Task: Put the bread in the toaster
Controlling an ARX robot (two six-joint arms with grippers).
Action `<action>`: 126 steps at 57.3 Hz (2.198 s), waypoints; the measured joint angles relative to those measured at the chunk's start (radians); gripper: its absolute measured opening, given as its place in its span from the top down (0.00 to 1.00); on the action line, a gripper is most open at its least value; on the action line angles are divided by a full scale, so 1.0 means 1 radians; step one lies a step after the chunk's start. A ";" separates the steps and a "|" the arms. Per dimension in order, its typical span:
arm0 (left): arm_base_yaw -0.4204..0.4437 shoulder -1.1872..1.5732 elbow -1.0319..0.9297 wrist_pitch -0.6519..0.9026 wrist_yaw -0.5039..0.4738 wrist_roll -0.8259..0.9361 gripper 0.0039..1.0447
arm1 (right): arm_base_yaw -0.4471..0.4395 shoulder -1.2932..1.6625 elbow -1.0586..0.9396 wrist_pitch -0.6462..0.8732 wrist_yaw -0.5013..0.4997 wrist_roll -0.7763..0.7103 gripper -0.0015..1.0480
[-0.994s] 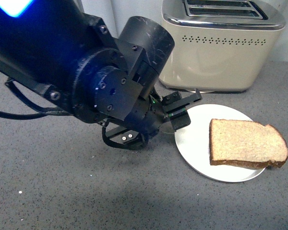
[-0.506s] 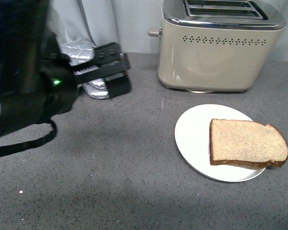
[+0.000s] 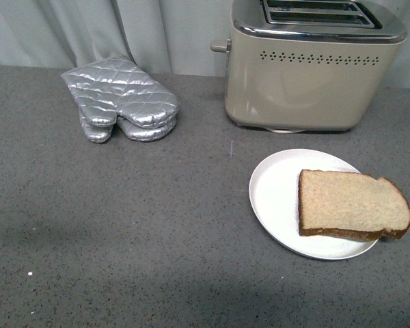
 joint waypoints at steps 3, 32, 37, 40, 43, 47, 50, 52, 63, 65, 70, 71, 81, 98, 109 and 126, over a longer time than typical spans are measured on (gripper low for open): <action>0.018 -0.054 -0.018 -0.032 0.022 0.002 0.97 | 0.000 0.000 0.000 0.000 0.000 0.000 0.09; 0.169 -0.571 -0.089 -0.475 0.193 0.012 0.97 | 0.000 0.000 0.000 0.000 0.000 0.000 0.09; 0.222 -0.672 -0.089 -0.562 0.216 0.012 0.97 | 0.000 0.000 0.000 0.000 0.000 0.000 0.09; 0.223 -0.722 -0.089 -0.606 0.220 0.012 0.97 | 0.000 0.000 0.000 0.000 0.000 0.000 0.09; 0.224 -0.769 -0.090 -0.649 0.221 0.012 0.97 | 0.000 0.000 0.000 0.000 0.000 0.000 0.09; 0.224 -0.831 -0.090 -0.707 0.221 0.012 0.97 | 0.000 0.000 0.000 0.000 0.000 0.000 0.09; 0.224 -0.877 -0.090 -0.750 0.221 0.012 0.97 | 0.000 0.000 0.000 0.000 0.000 0.000 0.09; 0.224 -0.904 -0.090 -0.775 0.221 0.012 0.97 | 0.000 0.000 0.000 0.000 0.000 0.000 0.09; 0.224 -0.993 -0.090 -0.861 0.221 0.012 0.97 | 0.000 0.000 0.000 0.000 0.000 0.000 0.09; 0.224 -1.014 -0.090 -0.882 0.221 0.012 0.97 | 0.000 0.000 0.000 0.000 0.000 0.000 0.09; 0.224 -1.059 -0.090 -0.925 0.221 0.012 0.97 | 0.000 0.000 0.000 0.000 0.000 0.000 0.09; 0.224 -1.065 -0.090 -0.932 0.220 0.012 0.97 | 0.000 0.000 0.000 0.000 0.000 0.000 0.09; 0.224 -1.115 -0.090 -0.982 0.221 0.012 0.97 | 0.000 0.000 0.000 0.000 0.000 0.000 0.09; 0.224 -1.291 -0.090 -1.192 0.222 0.012 0.97 | 0.000 0.000 0.000 0.000 0.000 0.000 0.09; 0.224 -1.336 -0.090 -1.210 0.222 0.012 0.97 | 0.000 0.001 0.000 -0.001 -0.001 0.000 0.09; 0.224 -1.338 -0.090 -1.211 0.223 0.012 0.52 | -0.168 0.822 0.206 0.222 -0.225 -0.093 0.09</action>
